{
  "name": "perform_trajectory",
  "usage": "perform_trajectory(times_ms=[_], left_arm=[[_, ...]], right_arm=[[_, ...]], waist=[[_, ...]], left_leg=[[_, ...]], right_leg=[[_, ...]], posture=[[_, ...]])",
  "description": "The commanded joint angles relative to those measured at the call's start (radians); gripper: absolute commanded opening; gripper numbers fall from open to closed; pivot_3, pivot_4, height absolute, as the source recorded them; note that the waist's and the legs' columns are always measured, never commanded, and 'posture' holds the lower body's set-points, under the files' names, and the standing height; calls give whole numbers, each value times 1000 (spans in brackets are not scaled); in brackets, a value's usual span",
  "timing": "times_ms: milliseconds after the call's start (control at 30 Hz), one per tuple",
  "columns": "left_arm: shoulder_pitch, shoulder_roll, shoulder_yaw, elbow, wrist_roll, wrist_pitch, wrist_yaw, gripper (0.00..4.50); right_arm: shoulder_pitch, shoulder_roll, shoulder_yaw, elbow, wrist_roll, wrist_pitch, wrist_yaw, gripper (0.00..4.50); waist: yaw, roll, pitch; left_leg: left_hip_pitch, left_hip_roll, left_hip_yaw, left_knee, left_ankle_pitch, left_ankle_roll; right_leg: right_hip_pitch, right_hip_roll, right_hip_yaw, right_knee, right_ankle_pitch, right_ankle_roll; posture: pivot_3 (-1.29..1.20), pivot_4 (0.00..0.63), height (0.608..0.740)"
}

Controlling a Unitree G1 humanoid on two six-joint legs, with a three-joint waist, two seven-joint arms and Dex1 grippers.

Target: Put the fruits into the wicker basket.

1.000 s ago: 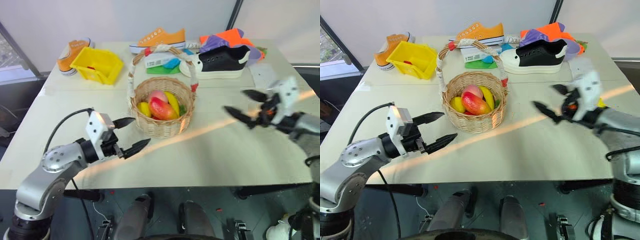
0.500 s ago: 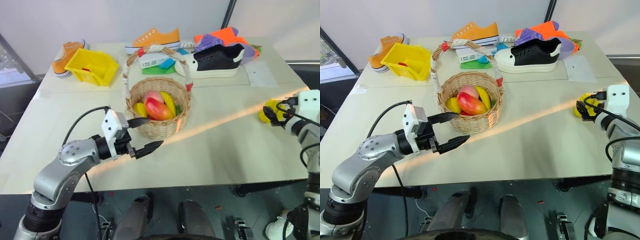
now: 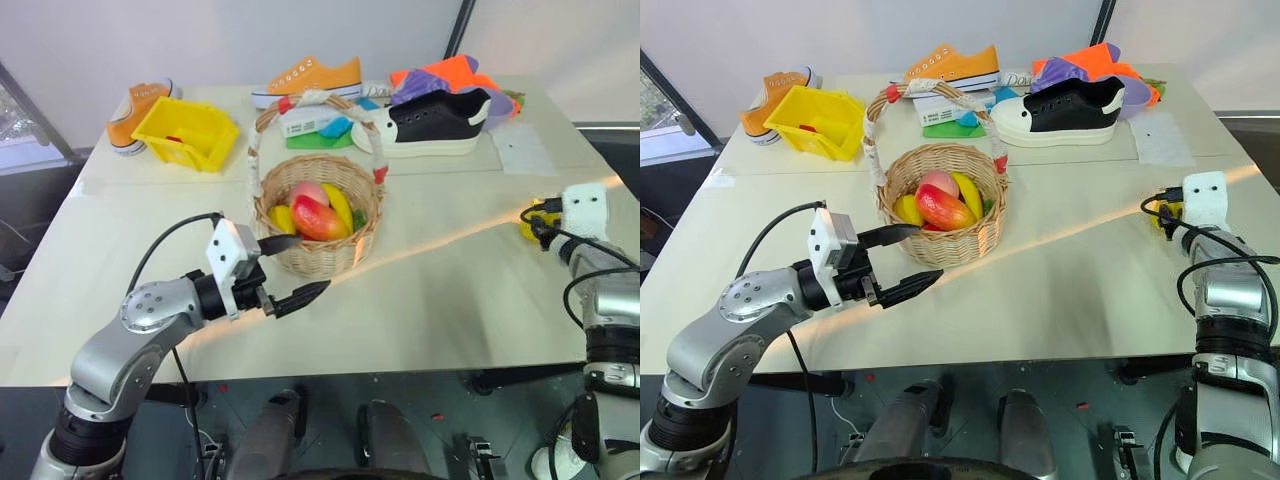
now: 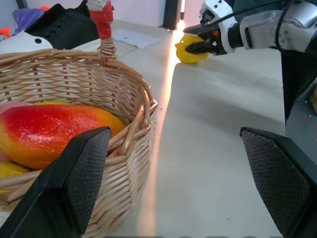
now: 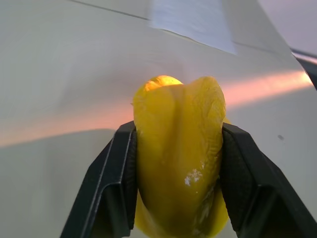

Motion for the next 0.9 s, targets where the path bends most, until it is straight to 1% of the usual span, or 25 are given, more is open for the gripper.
perform_trajectory(times_ms=[33, 100, 167, 200, 267, 333, 367, 400, 433, 500, 533, 600, 667, 700, 733, 767, 833, 867, 900], left_arm=[[15, 16, 55, -20, -7, -13, 7, 4500], [31, 29, 100, -2, -15, -16, 4, 4500], [56, 54, 141, 23, -7, -26, -17, 4500], [64, 62, 150, 30, -3, -31, -25, 4500], [73, 79, 172, 55, 5, -44, -39, 4500], [78, 88, 187, 72, 9, -55, -46, 4500], [78, 93, 198, 79, 7, -59, -50, 4500], [79, 97, 206, 82, 5, -61, -52, 4500], [81, 100, 213, 83, 2, -63, -54, 4500], [83, 103, 218, 82, 1, -64, -55, 4500], [87, 102, 219, 75, 0, -63, -53, 4500], [94, 98, 220, 59, -2, -59, -45, 4500], [101, 93, 217, 45, -2, -55, -34, 4500], [105, 90, 214, 35, -2, -53, -28, 4500], [110, 87, 212, 26, -3, -51, -22, 4500], [112, 85, 211, 18, -6, -48, -15, 4500], [116, 81, 210, 6, -11, -42, -5, 4500], [118, 81, 209, 2, -12, -41, -2, 4500], [118, 80, 207, 0, -14, -40, 1, 4500]], right_arm=[[28, -65, 15, -217, 17, -43, 124, 2219], [71, -90, 3, -403, 138, -25, 281, 2219], [106, -115, -21, -637, 355, 67, 442, 2219], [114, -121, -31, -703, 425, 107, 480, 2219], [59, -101, -34, -796, 579, 214, 479, 2219], [9, -81, -18, -846, 668, 280, 461, 2219], [-33, -45, 33, -872, 690, 303, 443, 2219], [-73, -7, 94, -886, 679, 319, 415, 2219], [-120, 38, 181, -885, 612, 311, 374, 2219], [-179, 97, 287, -861, 509, 300, 317, 2219], [-212, 148, 345, -822, 459, 302, 276, 2219], [-260, 218, 443, -743, 354, 303, 207, 2219], [-289, 268, 489, -679, 270, 277, 155, 2219], [-298, 288, 492, -670, 250, 261, 141, 2684], [-300, 305, 483, -675, 247, 252, 139, 2850], [-297, 309, 472, -695, 246, 244, 145, 3129], [-277, 291, 455, -738, 237, 204, 174, 4126], [-260, 267, 433, -766, 260, 195, 213, 4451], [-235, 236, 392, -800, 310, 205, 263, 4451]], waist=[[0, 1, 1], [0, 2, 1], [-2, 2, 1], [-3, 2, 1], [-3, 1, 1], [-2, 1, 2], [-2, 0, 2], [-2, 0, 1], [-6, 0, 1], [-15, -1, 1], [-17, -1, 1], [-20, 0, 1], [-16, -1, 1], [-16, -1, 1], [-15, -1, 1], [-14, -1, 1], [-15, 0, 1], [-15, 0, 1], [-13, 0, 1]], left_leg=[[0, 0, 0, 0, 0, 0], [0, 0, 0, -1, 0, 0], [0, 1, 0, -1, 0, 0], [0, 1, 0, -2, 0, 0], [0, 3, 0, -2, -1, 0], [0, 3, 0, -2, -2, -2], [-1, 3, 0, -1, -2, -2], [-1, 2, 0, -1, -2, -2], [0, 3, -1, -1, -3, -2], [1, 3, 0, -2, -3, -3], [1, 3, 0, -3, -3, -3], [0, 3, 0, -3, -3, -3], [-2, 2, -1, -3, -2, -3], [-3, 2, -1, -3, -2, -3], [-3, 1, -1, -4, -2, -3], [-4, 1, -1, -4, -2, -3], [-6, 0, -1, -4, -2, -3], [-7, 0, -1, -4, -2, -3], [-7, 0, -1, -3, -2, -3]], right_leg=[[0, 0, 0, 0, 0, 0], [-1, 0, 0, 1, 0, 0], [-2, 0, 0, 1, 0, 1], [-2, 0, 0, 1, 0, 1], [-1, 1, 0, 1, -1, 0], [-1, 0, 0, 0, -1, 0], [-1, 0, 0, -1, -1, -1], [-1, 0, 0, -2, -1, -1], [-2, 0, 0, -3, 0, -1], [-2, 0, 0, -3, 0, -2], [-4, 0, 0, -3, 0, -2], [-5, 0, 0, -4, 0, -2], [-8, 0, 0, -4, 0, -2], [-9, 1, 0, -4, 1, -2], [-9, 1, 0, -3, 1, -1], [-10, 0, 0, -3, 2, 1], [-11, 0, 0, -3, 6, 7], [-12, 0, 0, -3, 7, 8], [-12, 0, 0, -3, 7, 9]], posture=[[0, 150, 740], [0, 150, 740], [0, 150, 740], [0, 150, 740], [0, 150, 740], [0, 150, 740], [0, 150, 740], [0, 150, 740], [0, 150, 740], [0, 150, 740], [0, 150, 740], [0, 150, 740], [0, 150, 740], [0, 150, 740], [0, 150, 740], [0, 150, 740], [0, 150, 740], [0, 150, 740], [0, 150, 740]])
